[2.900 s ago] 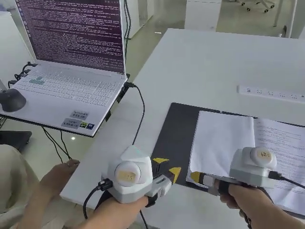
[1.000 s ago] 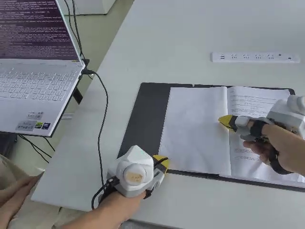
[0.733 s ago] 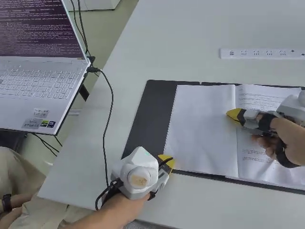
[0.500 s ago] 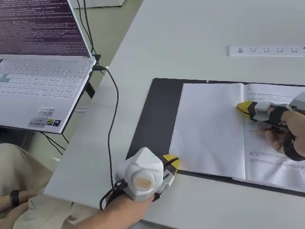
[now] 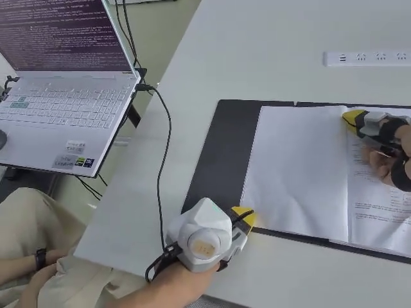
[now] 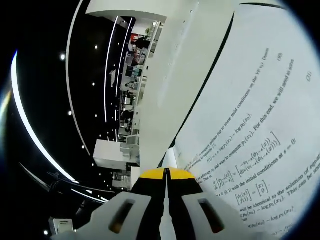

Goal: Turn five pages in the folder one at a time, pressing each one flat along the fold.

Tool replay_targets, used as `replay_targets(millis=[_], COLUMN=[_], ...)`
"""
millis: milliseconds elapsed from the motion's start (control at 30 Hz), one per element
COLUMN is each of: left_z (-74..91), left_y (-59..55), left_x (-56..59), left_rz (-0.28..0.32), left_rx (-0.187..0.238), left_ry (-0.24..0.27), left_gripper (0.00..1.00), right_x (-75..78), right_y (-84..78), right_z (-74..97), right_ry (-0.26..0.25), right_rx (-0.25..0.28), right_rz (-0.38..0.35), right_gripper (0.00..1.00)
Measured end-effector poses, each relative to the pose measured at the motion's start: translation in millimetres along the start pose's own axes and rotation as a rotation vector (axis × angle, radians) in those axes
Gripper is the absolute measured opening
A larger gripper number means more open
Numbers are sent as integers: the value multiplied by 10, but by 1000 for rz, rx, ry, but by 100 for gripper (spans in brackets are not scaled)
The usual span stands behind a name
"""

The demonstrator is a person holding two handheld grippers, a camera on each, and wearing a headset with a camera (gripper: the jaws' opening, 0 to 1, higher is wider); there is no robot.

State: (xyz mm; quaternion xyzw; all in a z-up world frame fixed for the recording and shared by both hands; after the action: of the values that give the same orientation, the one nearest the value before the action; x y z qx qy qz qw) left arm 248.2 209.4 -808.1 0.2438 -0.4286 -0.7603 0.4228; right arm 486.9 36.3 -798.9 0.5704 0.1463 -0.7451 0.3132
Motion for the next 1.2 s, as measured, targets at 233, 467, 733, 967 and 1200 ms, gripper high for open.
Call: replay_targets(millis=[233,467,733,967,1200], left_z=[4,1,-3,-12,-1], left_y=[5,4,1,-5,6], left_x=[0,-1,-2,-4,4], left_rz=[5,0,-8,-16,-17], left_rx=[3,0,-1,-4,-1], left_ry=[1,1,-1,1,1], left_gripper=[0,0,0,0,0], right_x=[-21,-24,12,39,65], right_y=[62,48,-169,-429,-614], right_z=[-85,-72,111,324,534], right_ry=[-16,-26,-11,-11,-15], right_rx=[39,32,-123,-241,-311], right_rz=[-23,-21,-41,-35,-16], right_gripper=[0,0,0,0,0])
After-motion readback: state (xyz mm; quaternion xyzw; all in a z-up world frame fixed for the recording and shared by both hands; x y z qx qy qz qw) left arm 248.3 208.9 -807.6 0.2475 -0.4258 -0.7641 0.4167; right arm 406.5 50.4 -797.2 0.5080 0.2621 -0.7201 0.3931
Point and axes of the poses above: the centre of the closed fingertips' face, and the gripper's own axes: z roughly backward along the fingers, x roughly to its right, y roughly out of its top, the point moved 2 cm from there along z, roughly backward along the fingers, and after that the axes turned 2 degrees about x, right-handed, at the moved point
